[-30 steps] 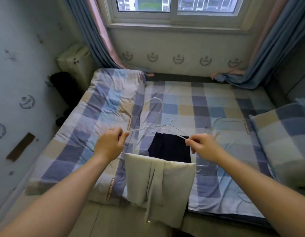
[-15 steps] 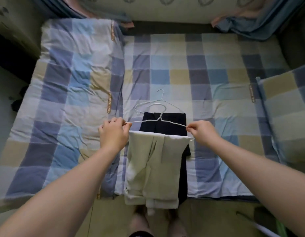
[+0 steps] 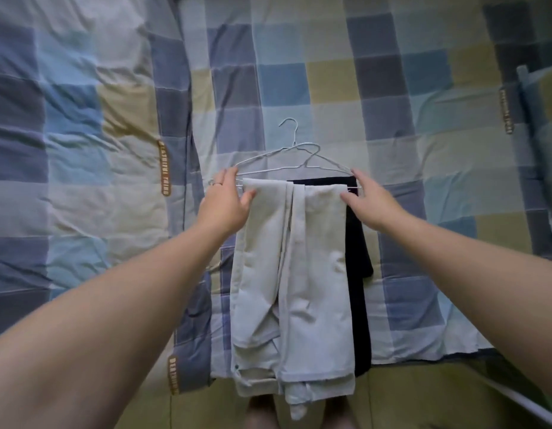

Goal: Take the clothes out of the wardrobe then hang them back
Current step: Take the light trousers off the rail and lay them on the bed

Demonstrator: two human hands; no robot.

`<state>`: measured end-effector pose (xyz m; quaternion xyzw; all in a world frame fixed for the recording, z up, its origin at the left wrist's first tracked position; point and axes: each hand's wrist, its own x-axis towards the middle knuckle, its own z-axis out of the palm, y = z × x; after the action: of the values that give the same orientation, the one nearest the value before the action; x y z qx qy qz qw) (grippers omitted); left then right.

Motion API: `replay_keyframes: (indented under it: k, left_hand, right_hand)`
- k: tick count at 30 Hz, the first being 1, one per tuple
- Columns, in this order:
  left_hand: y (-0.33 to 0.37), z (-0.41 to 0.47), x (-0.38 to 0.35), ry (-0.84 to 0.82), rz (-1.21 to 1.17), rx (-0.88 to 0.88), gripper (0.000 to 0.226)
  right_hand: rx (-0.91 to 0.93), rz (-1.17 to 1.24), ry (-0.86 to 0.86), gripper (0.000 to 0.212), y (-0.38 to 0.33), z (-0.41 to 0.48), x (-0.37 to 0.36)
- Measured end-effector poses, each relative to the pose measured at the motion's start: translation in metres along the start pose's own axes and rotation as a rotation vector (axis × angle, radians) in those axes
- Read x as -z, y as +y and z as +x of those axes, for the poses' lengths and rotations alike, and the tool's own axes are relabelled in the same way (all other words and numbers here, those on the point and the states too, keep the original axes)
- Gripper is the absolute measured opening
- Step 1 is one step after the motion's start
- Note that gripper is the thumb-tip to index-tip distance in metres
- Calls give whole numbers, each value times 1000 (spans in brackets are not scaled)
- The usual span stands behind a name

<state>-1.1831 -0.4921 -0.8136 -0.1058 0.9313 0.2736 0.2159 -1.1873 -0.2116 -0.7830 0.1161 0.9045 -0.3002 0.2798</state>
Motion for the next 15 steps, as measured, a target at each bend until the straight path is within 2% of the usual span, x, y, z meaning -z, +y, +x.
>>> replay_keyframes:
  k: [3,7,12,15]
  left_hand:
    - [-4,-5,-3,-58,102,21,73]
    - [0,-38,-1,-123,130,20,74]
    - [6,-93,17,-159,107,16,72]
    - [8,-125,37,-141,99,8,72]
  right_hand:
    - [26,38,-85,69,7,-11,-17]
    - [-8,56,-128,71,8,-45,-26]
    - [-11,173,-69,68,-14,-102,-22]
    - [2,155,-51,68,-30,-136,-17]
